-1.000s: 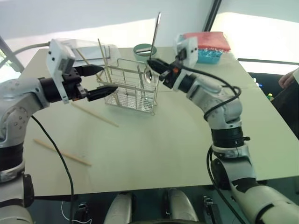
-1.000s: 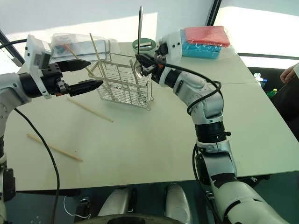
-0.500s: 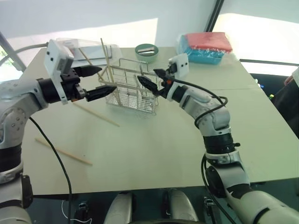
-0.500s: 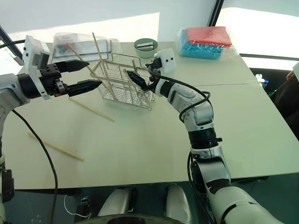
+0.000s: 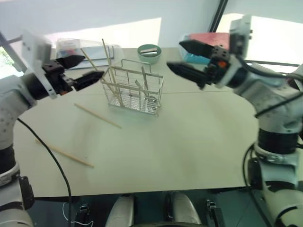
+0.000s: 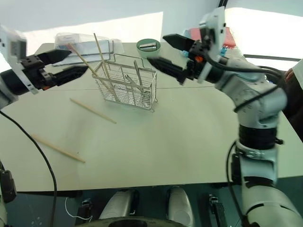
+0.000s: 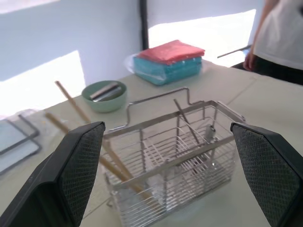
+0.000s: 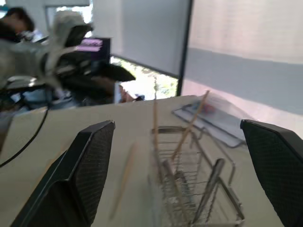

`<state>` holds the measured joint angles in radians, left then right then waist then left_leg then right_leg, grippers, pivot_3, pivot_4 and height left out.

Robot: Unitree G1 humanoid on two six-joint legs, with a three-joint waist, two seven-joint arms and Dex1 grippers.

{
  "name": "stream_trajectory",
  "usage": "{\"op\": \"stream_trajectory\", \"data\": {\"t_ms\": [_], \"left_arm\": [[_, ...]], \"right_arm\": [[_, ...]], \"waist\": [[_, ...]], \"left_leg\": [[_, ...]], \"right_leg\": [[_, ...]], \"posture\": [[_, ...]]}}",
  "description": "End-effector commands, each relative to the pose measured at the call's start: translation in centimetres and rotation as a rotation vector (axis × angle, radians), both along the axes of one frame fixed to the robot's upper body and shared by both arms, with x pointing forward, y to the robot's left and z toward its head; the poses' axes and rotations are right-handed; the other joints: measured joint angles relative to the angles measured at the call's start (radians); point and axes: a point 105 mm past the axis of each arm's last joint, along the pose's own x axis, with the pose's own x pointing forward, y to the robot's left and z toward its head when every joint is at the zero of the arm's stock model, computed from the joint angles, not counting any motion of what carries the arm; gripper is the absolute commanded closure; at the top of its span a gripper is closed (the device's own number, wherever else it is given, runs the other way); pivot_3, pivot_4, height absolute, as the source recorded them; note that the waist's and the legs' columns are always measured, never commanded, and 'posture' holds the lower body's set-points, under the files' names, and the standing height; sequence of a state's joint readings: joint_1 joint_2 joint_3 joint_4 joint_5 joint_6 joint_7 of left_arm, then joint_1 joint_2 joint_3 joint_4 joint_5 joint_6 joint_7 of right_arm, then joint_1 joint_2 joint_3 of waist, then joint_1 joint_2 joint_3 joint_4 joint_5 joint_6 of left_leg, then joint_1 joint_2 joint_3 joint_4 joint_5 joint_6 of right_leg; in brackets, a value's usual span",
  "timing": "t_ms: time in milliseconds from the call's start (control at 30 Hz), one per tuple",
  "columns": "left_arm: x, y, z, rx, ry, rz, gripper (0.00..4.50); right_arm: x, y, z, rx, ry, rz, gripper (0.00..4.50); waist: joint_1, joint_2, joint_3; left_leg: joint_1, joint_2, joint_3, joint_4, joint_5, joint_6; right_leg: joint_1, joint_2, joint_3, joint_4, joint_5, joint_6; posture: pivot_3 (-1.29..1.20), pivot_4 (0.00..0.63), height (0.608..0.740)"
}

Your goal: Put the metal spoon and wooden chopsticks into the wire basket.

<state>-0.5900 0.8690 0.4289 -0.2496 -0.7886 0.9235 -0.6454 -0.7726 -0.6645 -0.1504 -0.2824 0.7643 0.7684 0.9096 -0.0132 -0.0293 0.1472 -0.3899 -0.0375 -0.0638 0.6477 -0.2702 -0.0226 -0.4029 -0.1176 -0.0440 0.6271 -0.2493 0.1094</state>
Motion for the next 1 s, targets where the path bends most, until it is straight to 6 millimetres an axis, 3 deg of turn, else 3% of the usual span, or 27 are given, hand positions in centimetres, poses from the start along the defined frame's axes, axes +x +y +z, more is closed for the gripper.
{"op": "stream_trajectory", "data": {"t_ms": [33,233,333,433,500,567,733,1000], "left_arm": [[-0.7,2.9,2.6,-0.119,-0.053,0.159,0.0],[1.1,7.7,0.7,-0.317,0.112,0.578,0.0],[0.6,10.5,-3.0,-0.432,0.329,0.909,0.0],[-0.8,11.3,-6.5,-0.436,0.43,1.125,0.0],[-2.6,11.8,-10.5,-0.501,0.53,1.325,0.0],[-4.2,12.1,-12.5,-0.521,0.587,1.461,0.0],[-5.0,12.0,-13.8,-0.543,0.657,1.56,0.0],[-3.9,12.3,-15.6,-0.466,0.786,1.513,0.0]], "right_arm": [[-2.4,-0.9,-0.6,-0.072,-0.002,0.087,0.1],[-3.0,-1.7,-4.5,-0.183,0.071,0.059,0.1],[-2.7,-1.8,-5.7,-0.206,0.074,0.022,0.1],[-3.0,-1.5,-6.0,-0.211,0.061,0.03,0.1],[-3.1,-1.1,-5.5,-0.185,0.055,0.041,0.1],[-3.2,-0.9,-5.4,-0.178,0.055,0.049,0.1],[-4.5,-0.4,-6.2,-0.226,0.067,0.111,0.1],[-7.0,-0.2,-7.2,-0.264,0.128,0.158,0.1]], "waist": [[0.001,0.0,0.0],[0.005,-0.002,0.0],[0.009,-0.003,0.0],[0.007,-0.005,0.0],[0.005,-0.005,0.0],[0.009,-0.007,0.0],[0.033,-0.013,0.0],[0.056,-0.013,0.0]], "left_leg": [[0.0,0.0,0.0,0.0,0.0,0.0],[0.004,0.0,-0.001,0.0,0.0,0.0],[0.004,-0.001,-0.001,0.001,0.0,0.0],[0.004,-0.001,-0.001,0.0,0.0,-0.001],[0.003,-0.001,0.0,0.0,0.0,-0.002],[0.003,-0.001,0.0,0.0,0.001,-0.004],[0.001,0.001,-0.003,0.001,-0.001,-0.012],[0.001,-0.001,-0.004,0.001,0.0,-0.012]], "right_leg": [[0.0,0.0,0.0,-0.001,0.0,0.0],[0.005,-0.001,-0.001,-0.002,0.0,0.001],[0.006,-0.001,-0.001,-0.002,0.0,0.001],[0.006,-0.001,-0.001,-0.003,0.0,0.002],[0.005,-0.002,0.0,-0.003,0.001,0.002],[0.005,-0.002,0.0,-0.004,0.001,0.002],[0.004,-0.001,-0.002,-0.004,0.001,0.002],[0.007,-0.002,-0.004,-0.008,0.001,0.002]], "posture": [[0.0,0.15,0.667],[0.0,0.15,0.667],[0.0,0.15,0.667],[0.0,0.15,0.667],[0.0,0.15,0.667],[0.0,0.15,0.667],[0.0,0.15,0.667],[0.0,0.15,0.667]]}}
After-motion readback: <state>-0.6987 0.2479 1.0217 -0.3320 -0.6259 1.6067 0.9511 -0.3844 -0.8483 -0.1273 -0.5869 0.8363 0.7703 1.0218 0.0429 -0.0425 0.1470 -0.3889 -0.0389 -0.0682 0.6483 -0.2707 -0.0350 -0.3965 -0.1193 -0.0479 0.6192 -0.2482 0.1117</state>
